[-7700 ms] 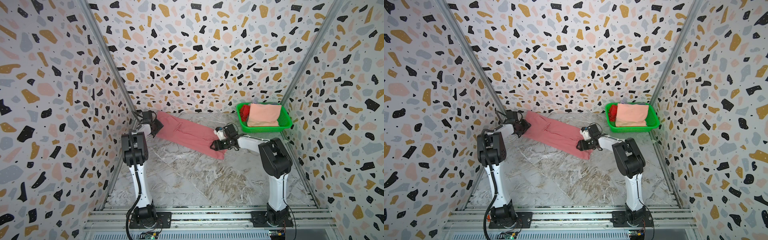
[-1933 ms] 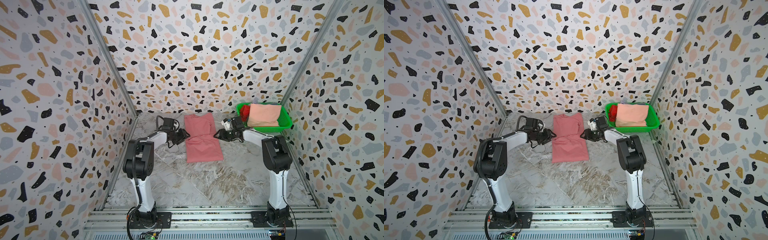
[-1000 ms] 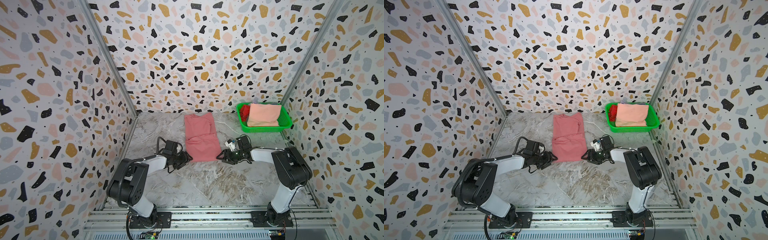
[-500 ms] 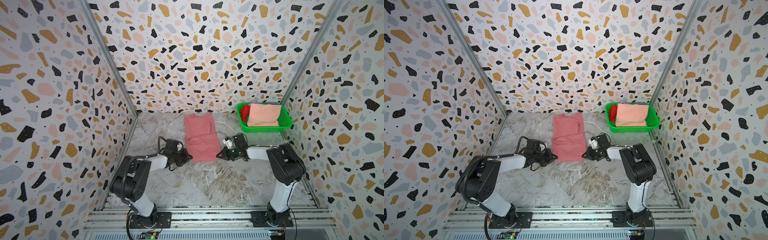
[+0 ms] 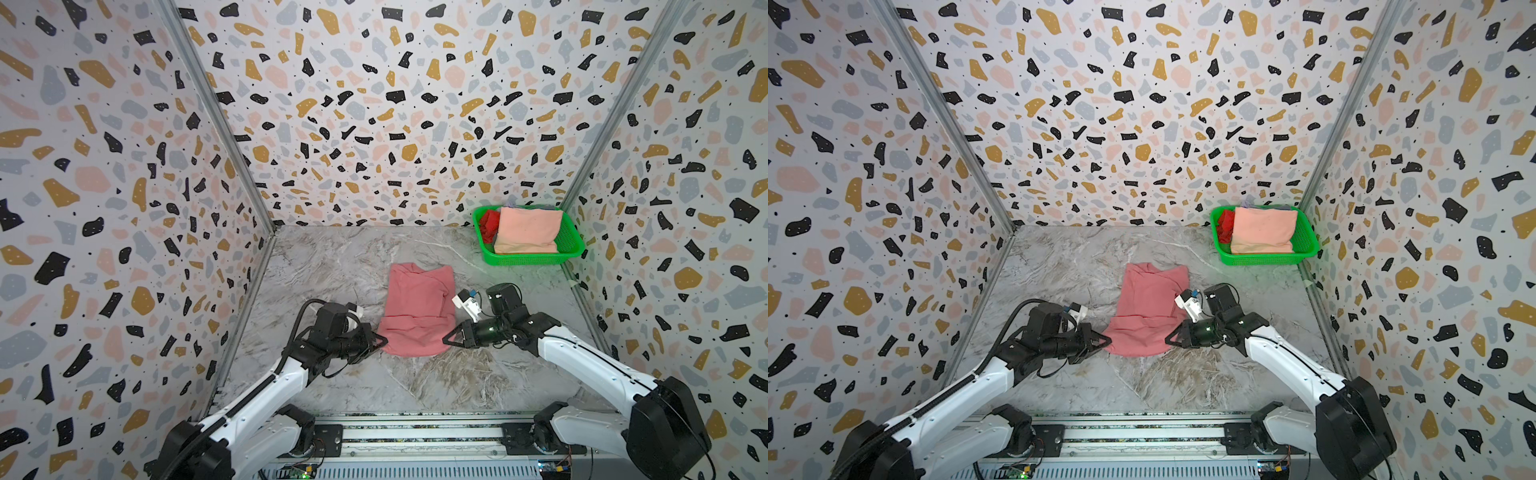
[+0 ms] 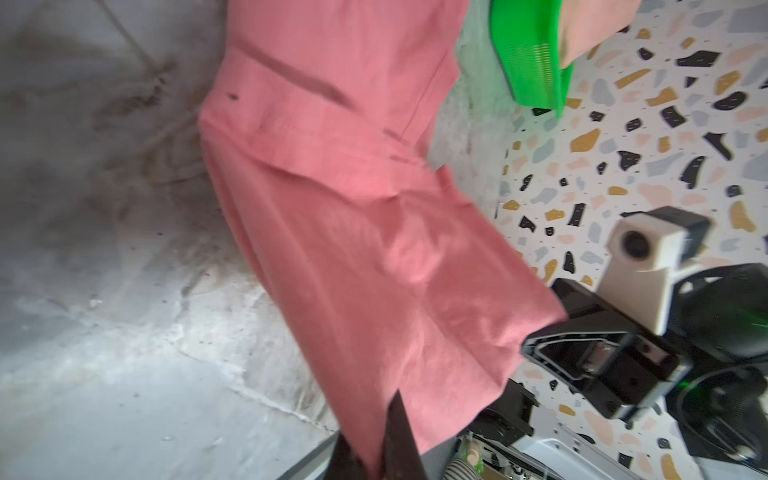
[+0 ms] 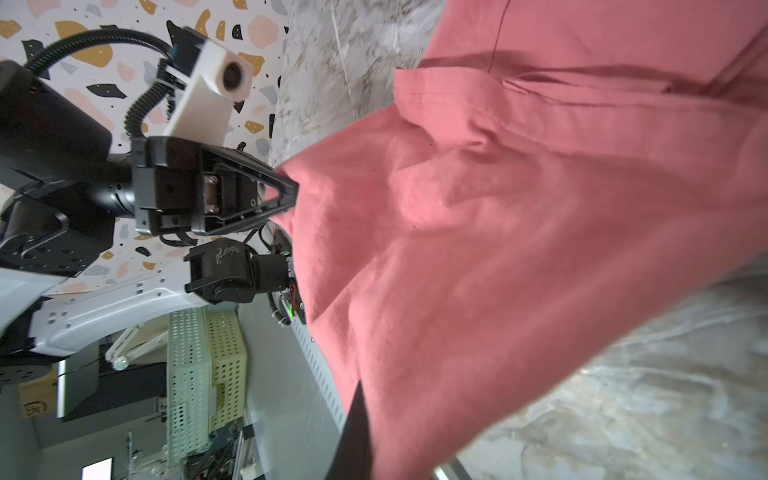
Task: Fold and stack the t-shirts
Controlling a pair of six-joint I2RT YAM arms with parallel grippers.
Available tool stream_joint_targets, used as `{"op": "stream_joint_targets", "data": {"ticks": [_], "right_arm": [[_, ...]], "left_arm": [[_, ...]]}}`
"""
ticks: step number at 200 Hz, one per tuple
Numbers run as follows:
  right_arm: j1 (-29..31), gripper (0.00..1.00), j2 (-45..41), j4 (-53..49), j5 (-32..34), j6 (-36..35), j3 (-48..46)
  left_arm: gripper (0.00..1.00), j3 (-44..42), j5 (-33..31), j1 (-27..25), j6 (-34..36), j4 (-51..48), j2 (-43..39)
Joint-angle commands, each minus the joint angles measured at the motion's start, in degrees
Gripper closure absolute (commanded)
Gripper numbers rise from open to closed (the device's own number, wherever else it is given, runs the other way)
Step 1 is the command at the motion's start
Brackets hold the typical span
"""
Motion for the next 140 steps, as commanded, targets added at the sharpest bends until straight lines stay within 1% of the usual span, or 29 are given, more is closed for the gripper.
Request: {"op": "stream_joint_targets", "data": {"ticks": [1,26,48,69,84,107,122,126,140], "right_arm": [[1.0,1.00,-0.9,-4.0,-1.1,2.0,2.4],[0.9,1.00,-0.1,-4.6,0.7,2.2,4.9],[0.9,1.00,0.7,-5.1,2.6,2.6,7.4],[-0.6,1.00,2.0,-4.6,3.9,3.1,9.2],[-2.5,1.00,3.0,-2.8,6.0,4.4,9.7],[-6.5,1.00,5.4,5.0,5.5,7.8,9.9],[-9.1,1.00,9.5,9.2,5.1,8.5,11.4],[-9.8,1.00,11.0,10.3,4.9,8.3,12.0],[-12.4,1.00,17.9,13.4,3.1,8.0,15.4]], "left_arm": [[1.00,1.4,-0.6,-0.7,-6.9,1.3,-2.7],[1.00,4.1,0.5,-0.7,-5.2,2.0,0.2],[1.00,9.0,1.5,-0.7,-1.7,2.0,5.8],[1.00,15.0,1.9,-0.6,2.2,2.1,12.2],[1.00,19.7,2.6,-0.5,4.3,4.4,18.5],[1.00,29.7,3.6,0.0,9.5,3.8,29.5],[1.00,35.9,3.7,1.2,11.2,3.2,36.1],[1.00,37.3,3.6,1.6,12.8,3.1,38.0],[1.00,41.6,4.2,3.6,12.5,5.2,45.0]]}}
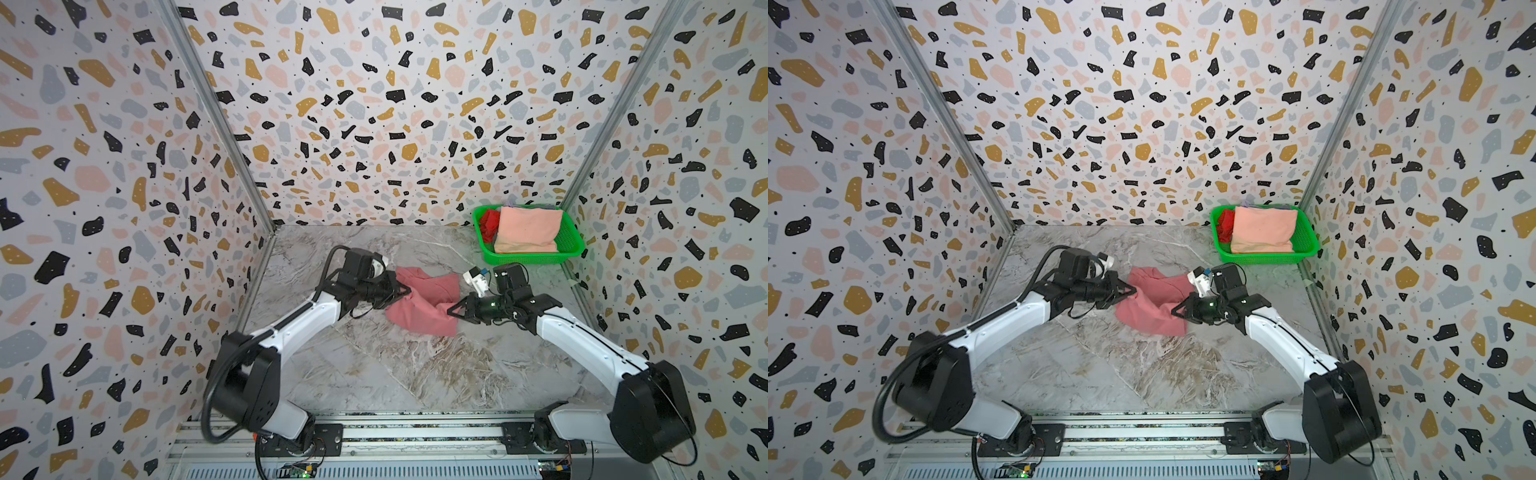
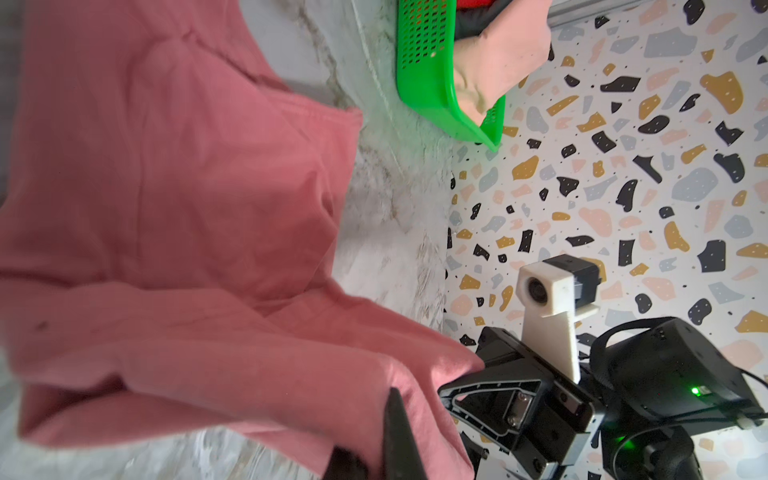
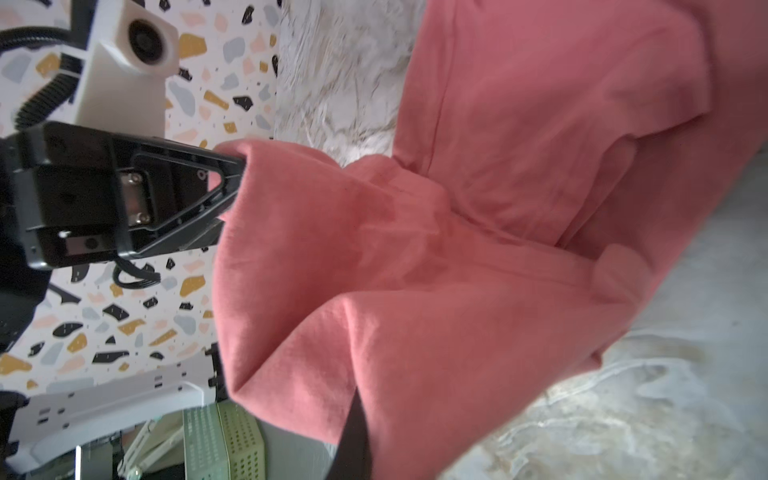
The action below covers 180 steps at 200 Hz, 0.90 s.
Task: Fold and stack the t-shirts
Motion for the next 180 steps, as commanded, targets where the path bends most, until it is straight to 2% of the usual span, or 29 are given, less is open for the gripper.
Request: {"op": "stream_joint_targets", "data": {"ticks": [1,25,46,54,63,76,87,91,98,108,116,126,145,154,180], "right_arm": [[-3.3,1.00,8.2,8.9,-1.6,1.1,6.0],[-5.7,0.96,21.9,8.5,1.8,-2.1,16.3],[-7.3,0.93,31.3,7.6,3.7,-1.9,24.2],[-7.8,0.89,33.8,7.8,4.3,-1.4,26.6],[-8.2,0.86,36.1,7.6,5.4,-1.1,29.1],[-8.5,0.75,38.8,7.5,6.2,-0.7,32.0],[-8.6,0.56,40.2,9.4,5.7,-0.1,33.2],[-8.7,0.50,40.5,10.4,5.3,0.0,33.3],[-8.7,0.47,40.6,12.6,4.9,0.3,33.1],[-8.7,0.45,40.2,15.6,4.8,1.4,32.0],[-8.7,0.35,39.4,17.4,4.7,1.6,31.2],[-8.7,0.29,37.6,19.2,5.6,1.6,29.5],[-8.7,0.29,32.9,20.5,7.8,0.6,26.0],[-8.7,0.28,30.4,20.1,8.8,0.2,23.7],[-7.8,0.29,23.0,19.3,9.9,0.5,15.5]], "left_arm": [[1.00,6.5,1.5,3.0,4.5,3.2,8.7],[1.00,14.8,0.1,5.7,3.9,4.6,20.8],[1.00,22.6,0.4,6.8,2.1,4.6,29.9],[0.95,25.1,0.4,7.0,2.3,4.2,32.3],[0.84,27.5,-0.6,7.3,2.5,3.2,34.4],[0.80,29.9,-1.0,7.9,2.3,3.1,36.5],[0.77,30.3,-2.2,8.6,1.7,3.6,36.8],[0.74,30.4,-2.5,8.9,1.4,3.9,36.8],[0.68,30.3,-2.6,9.4,0.9,4.5,36.8],[0.67,30.1,-2.4,10.1,0.8,5.3,36.4],[0.65,29.9,-2.7,10.5,1.3,5.2,35.7],[0.61,29.3,-3.9,11.2,2.1,4.8,34.4],[0.55,26.4,-5.9,12.3,3.2,5.0,30.6],[0.53,25.8,-5.4,12.3,6.6,4.4,28.9],[0.49,25.6,-5.5,10.8,15.5,-5.7,23.9]]}}
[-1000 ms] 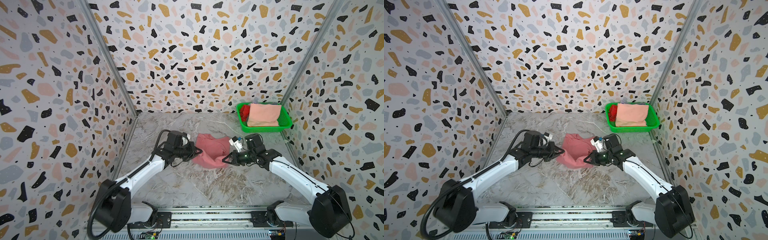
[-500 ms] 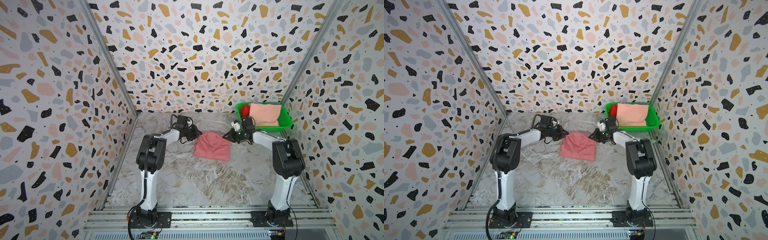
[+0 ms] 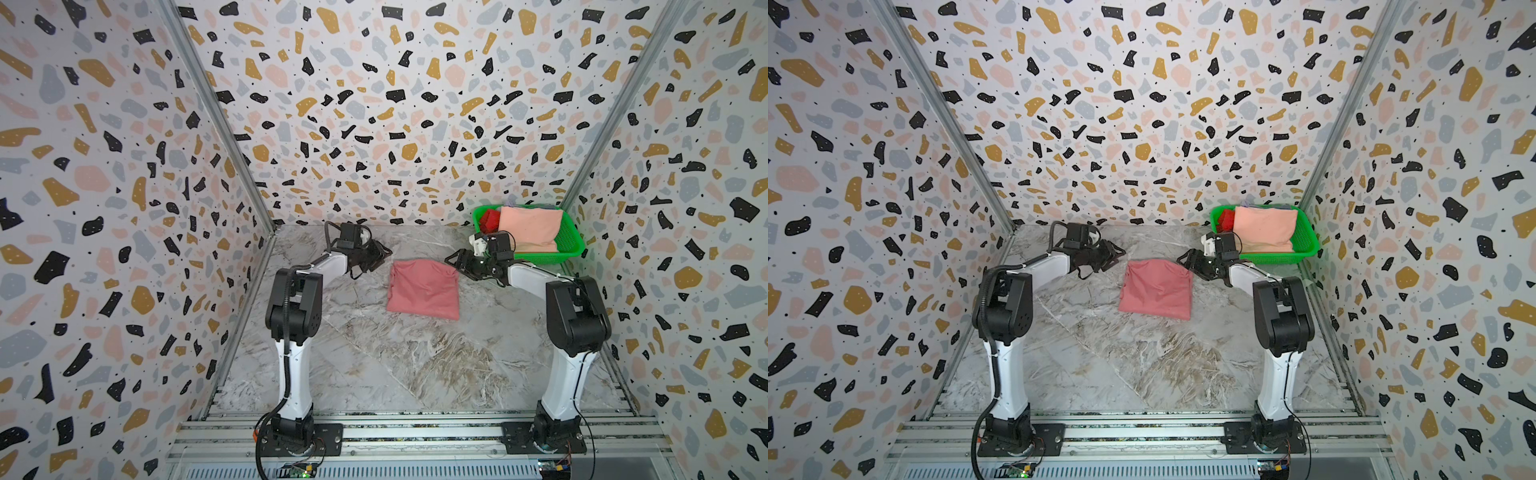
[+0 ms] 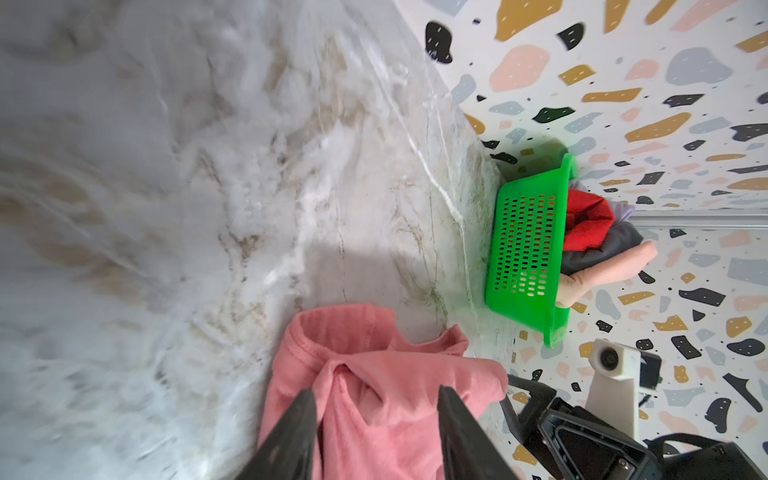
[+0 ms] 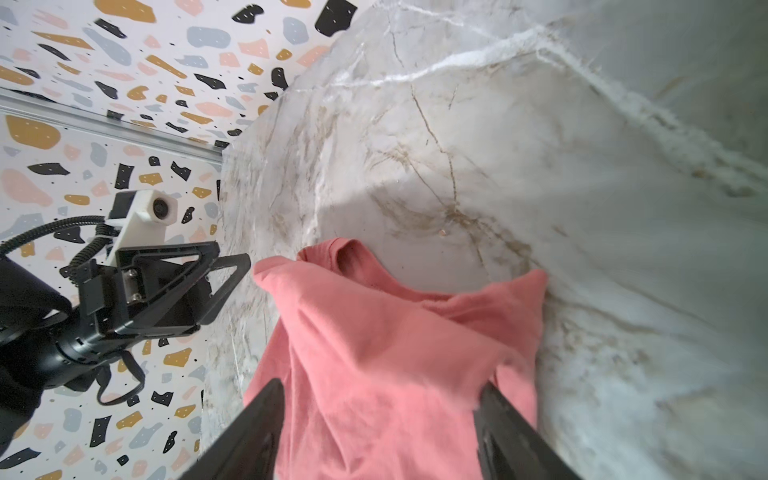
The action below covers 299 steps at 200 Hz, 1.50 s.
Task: Fold and stack the t-shirts
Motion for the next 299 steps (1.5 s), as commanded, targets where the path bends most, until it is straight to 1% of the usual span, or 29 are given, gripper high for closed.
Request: {"op": "stream_joint_targets", "data": {"ticks": [1,17,36,57,81,105,131,148,164,177,197,210,220,226,245,256,277,299], "right_arm": [[1.0,0.29,-8.4,1.2,2.1,-0.4,-5.1],[2.5,0.29,-11.3,0.4,3.3,-1.0,-7.1],[4.2,0.30,-11.2,0.4,3.1,-0.3,-6.8],[5.6,0.32,-7.2,1.2,3.4,0.6,-4.3],[6.6,0.36,-0.3,1.7,3.9,0.6,1.5],[6.9,0.38,5.4,0.9,8.0,-1.0,7.5],[6.5,0.39,10.7,0.8,9.3,-1.5,11.8],[6.0,0.40,13.3,0.0,10.7,-1.9,12.8],[5.7,0.42,15.5,-3.4,13.0,-3.3,13.6],[5.7,0.42,16.5,-4.8,14.5,-4.9,13.5],[5.2,0.39,16.7,-4.0,14.2,-5.6,13.0],[4.5,0.37,16.2,-2.5,12.3,-5.7,13.1],[4.0,0.35,14.5,-0.2,10.3,-6.3,12.7],[4.0,0.35,13.1,0.9,10.2,-6.9,12.3],[4.4,0.32,8.2,3.9,9.3,-8.9,10.5],[4.6,0.32,5.8,3.0,8.5,-9.2,9.7],[5.7,0.32,1.9,-1.0,8.1,-8.7,7.2],[7.4,0.32,-2.7,-0.4,6.7,-6.6,0.2]], "left_arm": [[0.49,-0.5,-0.3,-1.8,9.6,-6.7,-6.5],[0.46,-1.9,0.9,-4.3,13.3,-11.0,-9.6],[0.44,-5.2,3.5,-7.9,14.1,-11.5,-12.3],[0.42,-7.7,6.0,-10.8,12.6,-8.6,-12.3],[0.42,-6.4,7.6,-12.3,12.3,-7.9,-8.7],[0.42,-7.3,6.6,-12.4,12.5,-7.6,-6.9],[0.42,-13.0,5.7,-11.9,12.4,-6.1,-6.0],[0.43,-18.3,5.3,-11.2,12.4,-4.4,-6.5],[0.43,-21.6,5.5,-10.0,13.3,-4.4,-7.6],[0.42,-22.9,4.6,-9.4,15.0,-6.4,-8.4],[0.43,-23.6,5.1,-8.8,17.4,-9.3,-7.3],[0.43,-23.3,6.5,-8.8,17.8,-9.8,-7.5],[0.44,-22.4,7.6,-8.9,17.7,-9.7,-8.7],[0.44,-21.4,7.9,-8.9,17.6,-9.8,-9.7],[0.42,-15.9,8.7,-9.0,17.7,-11.7,-11.7],[0.42,-12.2,9.6,-8.9,17.0,-12.0,-11.7],[0.41,-5.5,10.2,-8.9,15.7,-11.8,-9.1],[0.41,1.6,9.5,-8.9,15.3,-12.2,-3.4]]}}
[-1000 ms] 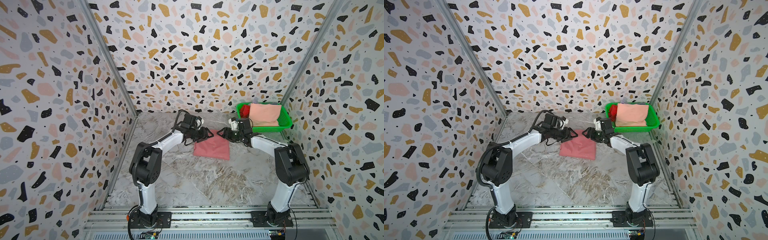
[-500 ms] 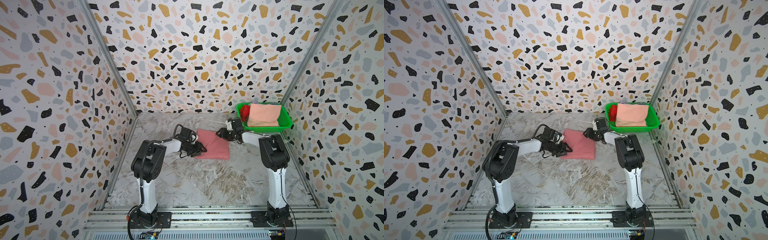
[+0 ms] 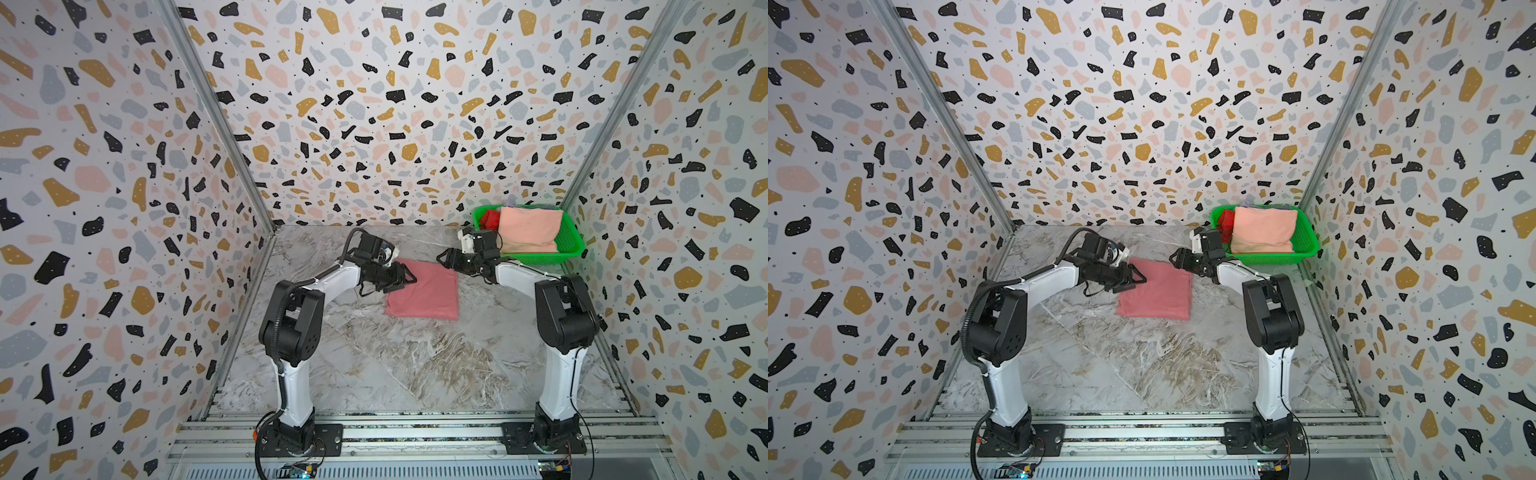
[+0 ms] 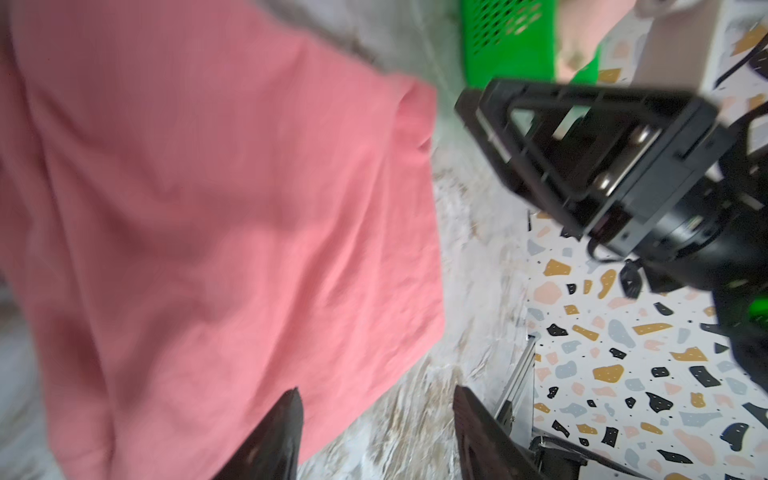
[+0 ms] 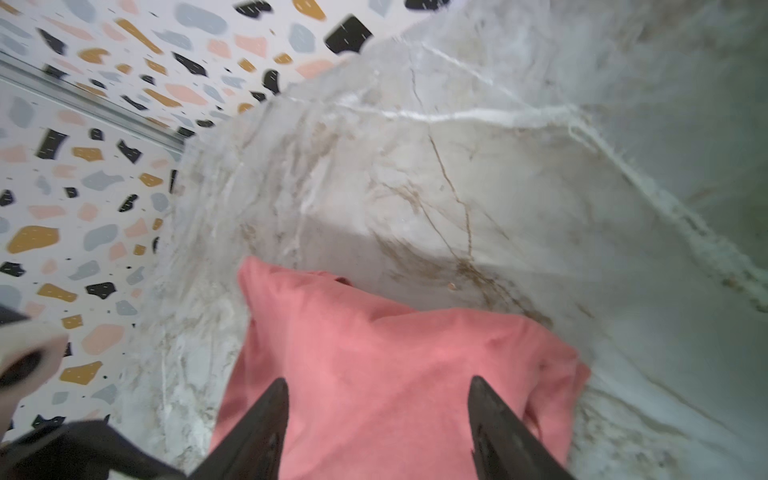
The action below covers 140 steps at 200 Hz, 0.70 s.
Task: Fold and stack the t-shirts
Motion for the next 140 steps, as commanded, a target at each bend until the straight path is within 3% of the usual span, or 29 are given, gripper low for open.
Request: {"op": "stream_joint_targets", "data": {"ticks": [1,38,67,88,140], "right_arm": [[2.2,0.32,-6.7,-1.0,-2.3,1.1,-5.6],[5.1,0.32,-12.2,4.7,-5.0,5.0,-17.4],[8.0,0.32,-13.5,2.1,-5.3,0.0,-21.3],[9.3,0.33,-13.4,-1.8,-1.4,-3.5,-24.0],[9.8,0.35,-14.2,-5.7,6.1,-5.6,-29.5]], "left_arm": [[0.41,6.4,0.9,0.3,-0.6,-0.7,4.8],[0.41,16.7,1.6,0.3,-6.7,4.8,15.1],[0.41,22.6,1.2,1.5,-10.0,6.6,22.6],[0.41,22.6,-0.5,3.6,-10.7,7.2,25.4],[0.42,22.4,-3.5,7.6,-4.7,1.4,27.3]]}}
